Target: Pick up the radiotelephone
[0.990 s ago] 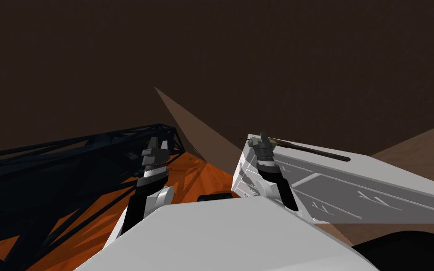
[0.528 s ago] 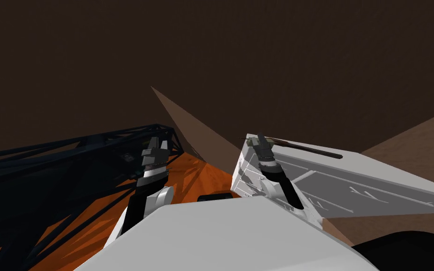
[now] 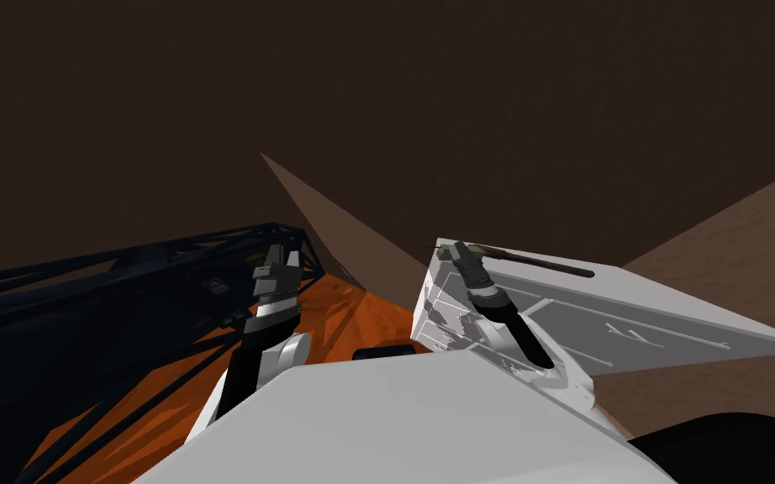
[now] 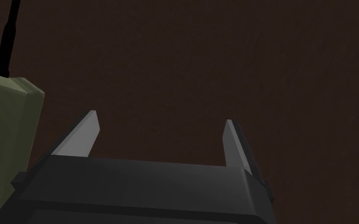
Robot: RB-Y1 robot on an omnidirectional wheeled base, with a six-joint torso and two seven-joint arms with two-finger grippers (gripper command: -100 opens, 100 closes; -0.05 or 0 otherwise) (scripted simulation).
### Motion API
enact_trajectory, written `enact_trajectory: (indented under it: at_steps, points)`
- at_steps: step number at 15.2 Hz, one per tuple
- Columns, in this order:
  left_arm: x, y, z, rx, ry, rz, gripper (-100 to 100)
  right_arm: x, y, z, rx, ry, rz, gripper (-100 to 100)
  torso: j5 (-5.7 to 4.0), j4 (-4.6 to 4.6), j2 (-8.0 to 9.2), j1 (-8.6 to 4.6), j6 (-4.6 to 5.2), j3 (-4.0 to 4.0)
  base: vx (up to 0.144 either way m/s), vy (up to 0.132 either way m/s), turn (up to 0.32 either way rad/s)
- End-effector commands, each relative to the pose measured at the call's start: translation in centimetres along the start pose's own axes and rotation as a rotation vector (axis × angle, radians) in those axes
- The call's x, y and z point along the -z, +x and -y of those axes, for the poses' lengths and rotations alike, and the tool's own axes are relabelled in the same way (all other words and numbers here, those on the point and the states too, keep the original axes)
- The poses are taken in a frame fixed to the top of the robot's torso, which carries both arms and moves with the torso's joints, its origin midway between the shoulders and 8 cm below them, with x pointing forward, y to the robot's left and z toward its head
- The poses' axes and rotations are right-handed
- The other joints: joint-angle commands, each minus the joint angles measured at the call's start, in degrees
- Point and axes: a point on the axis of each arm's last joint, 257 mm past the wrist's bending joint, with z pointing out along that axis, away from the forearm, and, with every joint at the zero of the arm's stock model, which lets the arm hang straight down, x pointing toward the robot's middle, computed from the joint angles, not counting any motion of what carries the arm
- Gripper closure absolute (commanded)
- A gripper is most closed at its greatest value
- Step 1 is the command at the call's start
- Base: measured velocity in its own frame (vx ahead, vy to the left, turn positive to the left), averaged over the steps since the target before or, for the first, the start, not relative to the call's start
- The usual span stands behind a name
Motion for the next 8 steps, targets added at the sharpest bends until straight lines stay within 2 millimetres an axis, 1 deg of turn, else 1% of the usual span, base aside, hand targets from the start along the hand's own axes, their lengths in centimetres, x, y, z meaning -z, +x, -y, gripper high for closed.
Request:
enact_trajectory:
  at_steps: [1,2,3,5,6,8]
  points:
    - [0.00,0.00,0.00,0.000,0.000,0.000,0,-0.09,0.29,-0.09,0.023,-0.013,-0.044,-100,0.00,0.00,0.00,0.00,0.00,0.00,0.002,0.004,-0.031]
    - [0.00,0.00,0.00,0.000,0.000,0.000,0,-0.10,0.35,-0.11,0.025,-0.014,-0.049,-100,0.00,0.00,0.00,0.01,-0.01,0.00,0.000,0.000,0.000]
    - [0.00,0.00,0.00,0.000,0.000,0.000,0,0.10,0.16,0.28,0.058,-0.022,-0.079,-100,0.00,0.00,0.00,0.01,-0.02,0.00,0.003,0.001,-0.083]
    - [0.00,0.00,0.00,0.000,0.000,0.000,0,-0.05,0.59,0.12,0.073,-0.032,-0.119,-100,0.00,0.00,0.00,0.00,0.00,0.00,0.004,0.004,-0.069]
    - [0.00,0.00,0.00,0.000,0.000,0.000,0,0.21,0.24,0.57,0.102,-0.039,-0.139,-100,0.00,0.00,0.00,0.01,-0.01,0.00,0.005,0.003,-0.088]
    - [0.00,0.00,0.00,0.000,0.000,0.000,0,0.05,0.68,0.41,0.117,-0.050,-0.180,-100,0.00,0.00,-0.01,0.01,0.00,0.00,0.005,0.005,-0.059]
